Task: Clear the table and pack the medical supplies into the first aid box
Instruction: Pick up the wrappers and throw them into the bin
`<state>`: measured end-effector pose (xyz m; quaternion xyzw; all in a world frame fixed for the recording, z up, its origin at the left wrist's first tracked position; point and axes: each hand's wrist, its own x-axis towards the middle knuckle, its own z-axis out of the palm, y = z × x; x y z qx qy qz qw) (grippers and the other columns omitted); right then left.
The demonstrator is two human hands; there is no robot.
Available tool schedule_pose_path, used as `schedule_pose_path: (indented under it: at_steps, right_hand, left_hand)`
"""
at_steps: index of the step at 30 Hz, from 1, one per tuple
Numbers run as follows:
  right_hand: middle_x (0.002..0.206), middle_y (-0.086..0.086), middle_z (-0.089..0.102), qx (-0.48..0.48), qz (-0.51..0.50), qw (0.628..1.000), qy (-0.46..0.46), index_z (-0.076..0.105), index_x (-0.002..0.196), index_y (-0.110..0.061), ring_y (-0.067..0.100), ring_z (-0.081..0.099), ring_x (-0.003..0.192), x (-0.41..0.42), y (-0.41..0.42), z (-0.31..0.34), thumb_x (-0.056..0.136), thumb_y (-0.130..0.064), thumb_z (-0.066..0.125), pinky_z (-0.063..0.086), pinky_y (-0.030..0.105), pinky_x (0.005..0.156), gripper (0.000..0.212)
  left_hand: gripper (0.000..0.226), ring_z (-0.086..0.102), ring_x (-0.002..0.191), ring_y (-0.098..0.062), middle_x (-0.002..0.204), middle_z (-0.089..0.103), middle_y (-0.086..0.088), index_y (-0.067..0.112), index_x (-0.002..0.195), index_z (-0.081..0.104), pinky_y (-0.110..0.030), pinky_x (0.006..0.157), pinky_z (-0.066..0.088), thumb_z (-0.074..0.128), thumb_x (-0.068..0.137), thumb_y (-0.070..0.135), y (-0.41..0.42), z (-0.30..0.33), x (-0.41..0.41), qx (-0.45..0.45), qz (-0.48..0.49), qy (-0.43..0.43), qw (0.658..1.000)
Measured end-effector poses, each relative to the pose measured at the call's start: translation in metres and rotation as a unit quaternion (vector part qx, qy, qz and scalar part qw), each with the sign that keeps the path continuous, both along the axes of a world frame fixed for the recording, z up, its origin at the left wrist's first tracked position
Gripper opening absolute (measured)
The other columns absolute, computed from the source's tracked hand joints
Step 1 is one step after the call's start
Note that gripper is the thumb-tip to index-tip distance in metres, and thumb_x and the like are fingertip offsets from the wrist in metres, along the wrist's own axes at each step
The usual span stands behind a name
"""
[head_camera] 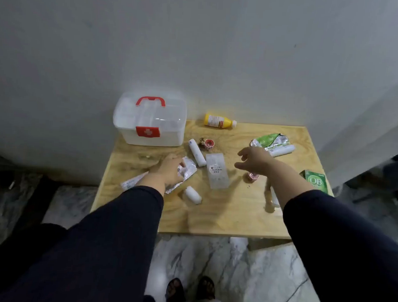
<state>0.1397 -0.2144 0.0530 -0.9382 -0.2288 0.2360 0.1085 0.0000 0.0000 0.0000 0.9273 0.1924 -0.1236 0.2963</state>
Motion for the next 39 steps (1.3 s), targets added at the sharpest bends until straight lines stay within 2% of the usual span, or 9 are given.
schedule_pose_path:
  at_steps: [6,11,17,20,22,25,29,34,39]
  right_hand:
    - [0.128,0.010,0.060,0.015,-0.008,1.000,-0.025,0.053,0.130,-0.013,0.027,0.056,0.117,0.016,-0.007,-0.018,0.087,-0.019,0.060,0.043,0.034,0.096,0.044]
    - [0.127,0.011,0.056,0.010,-0.018,0.997,-0.069,0.058,0.123,-0.017,0.030,0.054,0.116,0.063,-0.017,-0.030,0.086,-0.005,0.053,0.048,0.036,0.090,0.039]
    - [0.114,0.008,0.060,-0.070,0.134,0.986,-0.074,0.063,0.107,-0.015,0.030,0.055,0.111,0.120,-0.022,-0.030,0.072,-0.001,0.065,0.049,0.034,0.087,0.038]
    - [0.112,0.007,0.061,-0.078,0.184,0.978,-0.066,0.060,0.105,-0.017,0.031,0.057,0.106,0.143,-0.022,-0.033,0.074,0.002,0.059,0.047,0.033,0.081,0.036]
    - [0.107,0.005,0.063,-0.066,0.212,0.971,-0.084,0.060,0.102,-0.017,0.031,0.059,0.101,0.153,-0.021,-0.034,0.072,0.002,0.061,0.044,0.031,0.076,0.036]
    - [0.103,0.006,0.063,-0.039,0.244,0.964,-0.101,0.061,0.093,-0.015,0.031,0.059,0.097,0.161,-0.019,-0.035,0.073,0.000,0.060,0.035,0.029,0.075,0.025]
    - [0.094,0.001,0.047,-0.002,0.217,0.974,-0.064,0.061,0.073,-0.021,0.032,0.060,0.094,0.167,-0.008,-0.030,0.084,-0.011,0.061,0.038,0.028,0.070,0.015]
    - [0.112,0.011,0.067,0.071,0.181,0.980,-0.040,0.075,0.095,-0.011,0.028,0.059,0.109,0.167,0.022,0.009,0.085,0.002,0.051,0.042,0.024,0.085,0.029]
    - [0.116,0.008,0.069,0.224,0.117,0.966,0.052,0.073,0.104,-0.006,0.018,0.063,0.101,0.136,0.061,0.066,0.078,0.005,0.066,0.046,0.012,0.079,0.029]
  left_hand:
    - [0.029,0.054,0.112,-0.018,0.125,0.051,0.006,0.023,0.102,0.064,-0.035,0.089,0.048,0.072,0.075,0.015,0.002,-0.014,0.002,0.020,0.047,-0.007,0.999]
    - [0.034,0.060,0.099,-0.021,0.112,0.052,0.003,0.024,0.092,0.064,-0.039,0.086,0.054,0.084,0.068,0.009,0.006,-0.013,0.015,0.011,0.100,-0.009,0.995]
    - [0.024,0.057,0.097,-0.021,0.110,0.061,-0.005,0.018,0.087,0.070,-0.029,0.084,0.046,0.069,0.079,-0.005,0.011,-0.011,0.028,0.003,0.165,-0.048,0.985]
    - [0.039,0.059,0.103,-0.024,0.117,0.064,-0.002,0.034,0.076,0.068,-0.032,0.086,0.050,0.061,0.082,-0.004,0.014,-0.016,0.035,-0.018,0.232,-0.051,0.971]
    - [0.040,0.060,0.103,-0.026,0.120,0.063,-0.002,0.036,0.077,0.066,-0.036,0.086,0.053,0.058,0.086,-0.003,0.010,-0.015,0.039,-0.019,0.257,-0.057,0.964]
    - [0.034,0.060,0.108,-0.029,0.123,0.064,-0.004,0.034,0.097,0.069,-0.043,0.090,0.053,0.060,0.086,0.002,0.001,-0.010,0.043,-0.008,0.256,-0.078,0.964]
    - [0.036,0.060,0.110,-0.030,0.124,0.064,-0.004,0.037,0.098,0.067,-0.045,0.092,0.052,0.061,0.085,0.004,-0.004,0.003,0.046,-0.002,0.265,-0.097,0.959]
    - [0.039,0.057,0.115,-0.025,0.138,0.055,-0.001,0.028,0.108,0.069,-0.028,0.081,0.046,0.054,0.090,-0.004,-0.008,0.026,0.048,-0.013,0.288,-0.087,0.954]
    - [0.041,0.056,0.121,-0.024,0.132,0.060,0.000,0.031,0.105,0.067,-0.033,0.096,0.048,0.065,0.084,-0.004,-0.010,0.061,0.039,-0.034,0.276,-0.130,0.952]
